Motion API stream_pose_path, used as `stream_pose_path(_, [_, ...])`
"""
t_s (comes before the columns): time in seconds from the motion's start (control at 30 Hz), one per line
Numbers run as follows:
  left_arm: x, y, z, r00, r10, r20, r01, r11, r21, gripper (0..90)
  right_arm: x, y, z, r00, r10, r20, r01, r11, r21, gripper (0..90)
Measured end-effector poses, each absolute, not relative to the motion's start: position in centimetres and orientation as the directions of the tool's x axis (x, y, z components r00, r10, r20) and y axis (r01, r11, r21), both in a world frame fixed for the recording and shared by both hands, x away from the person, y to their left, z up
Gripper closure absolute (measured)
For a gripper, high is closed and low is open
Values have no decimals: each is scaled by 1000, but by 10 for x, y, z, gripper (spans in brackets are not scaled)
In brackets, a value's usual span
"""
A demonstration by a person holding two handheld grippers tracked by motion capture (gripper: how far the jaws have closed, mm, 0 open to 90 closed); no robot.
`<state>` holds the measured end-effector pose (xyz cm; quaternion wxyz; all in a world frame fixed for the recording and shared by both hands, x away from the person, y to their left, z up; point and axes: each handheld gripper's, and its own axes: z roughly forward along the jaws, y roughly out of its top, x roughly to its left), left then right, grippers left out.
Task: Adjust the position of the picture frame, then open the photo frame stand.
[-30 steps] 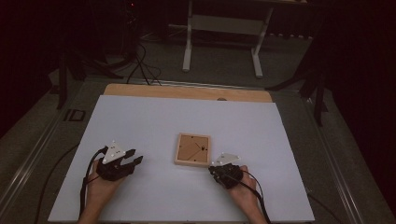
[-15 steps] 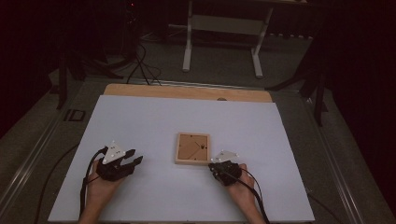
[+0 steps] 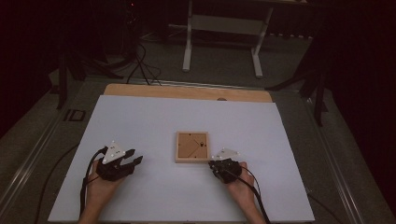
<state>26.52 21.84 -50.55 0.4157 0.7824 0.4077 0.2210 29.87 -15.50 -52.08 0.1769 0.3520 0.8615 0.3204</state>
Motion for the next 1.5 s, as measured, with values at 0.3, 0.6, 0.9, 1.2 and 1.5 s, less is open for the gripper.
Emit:
stream_pose_path(0.3, [265,220,-505,567,824,10,454,-322,831,567,290,-167,-505,-701,709,-70,432,501,749,730])
stream_pose_path(0.6, [265,219,-505,569,822,12,452,-325,831,562,287,-171,-504,-697,713,-78,417,492,764,672])
stream_pose_path(0.9, [264,218,-505,572,820,13,451,-328,830,560,286,-175,-502,-689,721,-73,414,474,777,648])
stream_pose_path(1.2, [264,215,-505,579,815,6,451,-326,831,555,285,-179,-498,-683,726,-78,401,461,792,640])
stream_pose_path(1.5, [263,214,-503,580,814,4,450,-325,832,552,281,-184,-494,-685,725,-71,392,448,803,630])
